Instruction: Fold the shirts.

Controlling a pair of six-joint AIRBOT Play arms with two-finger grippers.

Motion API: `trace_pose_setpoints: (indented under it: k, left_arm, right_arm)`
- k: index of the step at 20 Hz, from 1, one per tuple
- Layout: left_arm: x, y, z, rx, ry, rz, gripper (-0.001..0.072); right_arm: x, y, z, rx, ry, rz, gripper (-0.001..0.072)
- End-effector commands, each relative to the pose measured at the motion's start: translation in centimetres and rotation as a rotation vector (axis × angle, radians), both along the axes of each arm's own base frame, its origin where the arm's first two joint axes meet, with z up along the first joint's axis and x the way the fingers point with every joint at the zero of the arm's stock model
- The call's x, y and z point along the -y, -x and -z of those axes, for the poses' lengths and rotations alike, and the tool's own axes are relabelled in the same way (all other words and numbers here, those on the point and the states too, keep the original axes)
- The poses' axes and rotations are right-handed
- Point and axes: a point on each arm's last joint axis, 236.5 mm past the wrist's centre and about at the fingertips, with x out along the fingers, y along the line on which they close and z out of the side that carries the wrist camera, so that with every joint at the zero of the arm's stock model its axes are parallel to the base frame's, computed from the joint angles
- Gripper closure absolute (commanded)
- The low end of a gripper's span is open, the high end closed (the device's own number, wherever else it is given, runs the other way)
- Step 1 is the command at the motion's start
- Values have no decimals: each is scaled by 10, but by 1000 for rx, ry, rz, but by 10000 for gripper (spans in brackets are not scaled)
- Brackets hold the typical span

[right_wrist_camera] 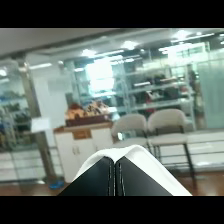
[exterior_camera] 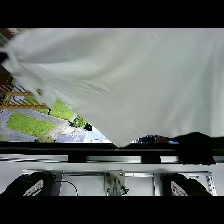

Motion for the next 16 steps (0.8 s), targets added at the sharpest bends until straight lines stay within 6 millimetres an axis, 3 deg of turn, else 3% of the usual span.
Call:
trace_pose_setpoints:
  k: [1,3,4,6,8,10,11,12,13,16]
  left_arm:
    - [24,15,82,-256,-39,120,672]
    - [42,15,125,-341,-39,158,672]
    - [50,15,146,-379,-41,173,672]
    - [66,17,193,-445,-41,189,672]
    - [74,15,239,-482,-32,164,672]
    - [77,8,268,-496,13,119,672]
    - [80,3,271,-487,49,101,672]
    - [82,-4,267,-460,72,87,672]
    - [83,-11,260,-429,88,77,672]
    - [82,-31,233,-307,89,86,672]
  right_arm:
    - [-8,-70,23,-16,-167,-101,650]
    - [-30,-132,88,-208,-222,-195,650]
    - [-48,-160,137,-357,-219,-253,650]
    - [-81,-192,250,-687,-161,-353,649]
    - [-101,-194,363,-1014,-107,-430,649]
    - [-111,-173,448,-1287,-52,-503,648]
    - [-113,-165,469,-1365,-35,-531,558]
    - [-114,-157,480,-1407,-16,-564,119]
    - [-110,-151,480,-1417,-1,-587,29]
    - [-65,-145,447,-1388,-51,-518,29]
